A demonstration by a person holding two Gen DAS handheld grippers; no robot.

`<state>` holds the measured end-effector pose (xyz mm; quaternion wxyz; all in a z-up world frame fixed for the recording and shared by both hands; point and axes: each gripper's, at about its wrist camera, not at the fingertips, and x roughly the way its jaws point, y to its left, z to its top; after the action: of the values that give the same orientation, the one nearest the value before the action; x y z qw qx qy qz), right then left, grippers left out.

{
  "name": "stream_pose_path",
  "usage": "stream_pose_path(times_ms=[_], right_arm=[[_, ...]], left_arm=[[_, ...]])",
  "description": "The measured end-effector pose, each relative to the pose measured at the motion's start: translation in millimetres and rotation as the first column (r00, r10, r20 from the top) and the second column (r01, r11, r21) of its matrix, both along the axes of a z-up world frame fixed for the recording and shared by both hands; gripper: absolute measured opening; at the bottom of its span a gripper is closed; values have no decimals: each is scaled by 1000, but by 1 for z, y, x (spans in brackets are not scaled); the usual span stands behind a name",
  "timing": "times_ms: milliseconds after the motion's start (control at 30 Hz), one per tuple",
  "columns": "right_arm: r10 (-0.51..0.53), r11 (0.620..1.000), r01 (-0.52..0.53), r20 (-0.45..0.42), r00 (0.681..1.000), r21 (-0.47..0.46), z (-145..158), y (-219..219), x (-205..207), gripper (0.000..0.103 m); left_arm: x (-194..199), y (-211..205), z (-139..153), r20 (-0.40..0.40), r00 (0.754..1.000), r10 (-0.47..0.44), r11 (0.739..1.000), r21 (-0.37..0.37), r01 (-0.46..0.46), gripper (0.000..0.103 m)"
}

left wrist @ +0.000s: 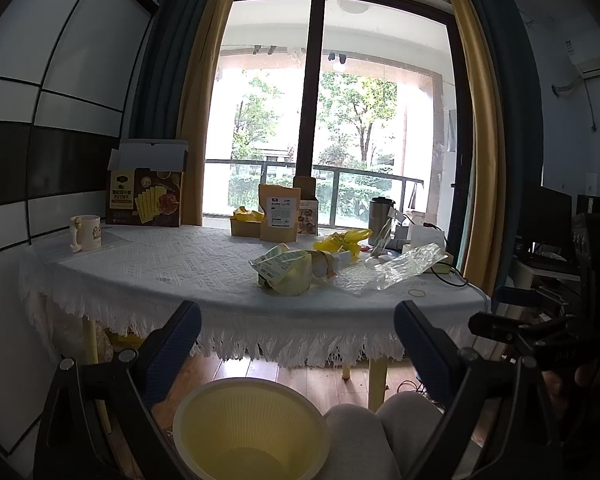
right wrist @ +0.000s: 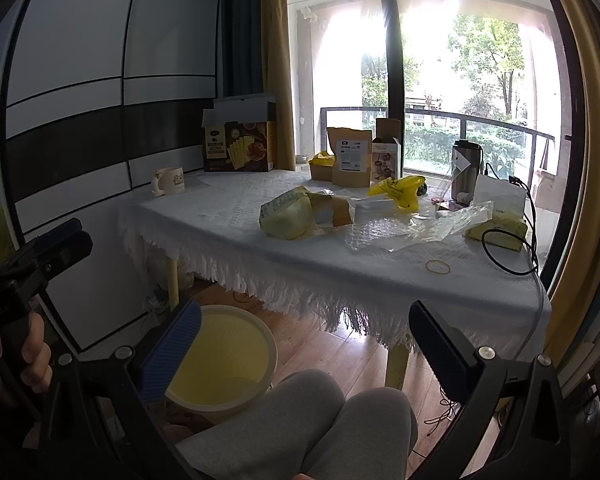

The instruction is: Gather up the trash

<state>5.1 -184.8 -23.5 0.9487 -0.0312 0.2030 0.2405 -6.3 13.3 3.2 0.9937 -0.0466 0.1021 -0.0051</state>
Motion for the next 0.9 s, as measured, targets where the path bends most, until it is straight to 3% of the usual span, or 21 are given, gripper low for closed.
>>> stream_pose_path(times_ms=[567,900], right_arm=[[9,1000,-9,-5,1000,-3,0,4,4,103],[-8,1000,8,-58,998,-3,-7,-5,40,103]], left_arm=[[2,-1,2,-5,1000,2,1000,-1,-2,97],[47,5,0,-77,997,-22,1000,-23,21,97]])
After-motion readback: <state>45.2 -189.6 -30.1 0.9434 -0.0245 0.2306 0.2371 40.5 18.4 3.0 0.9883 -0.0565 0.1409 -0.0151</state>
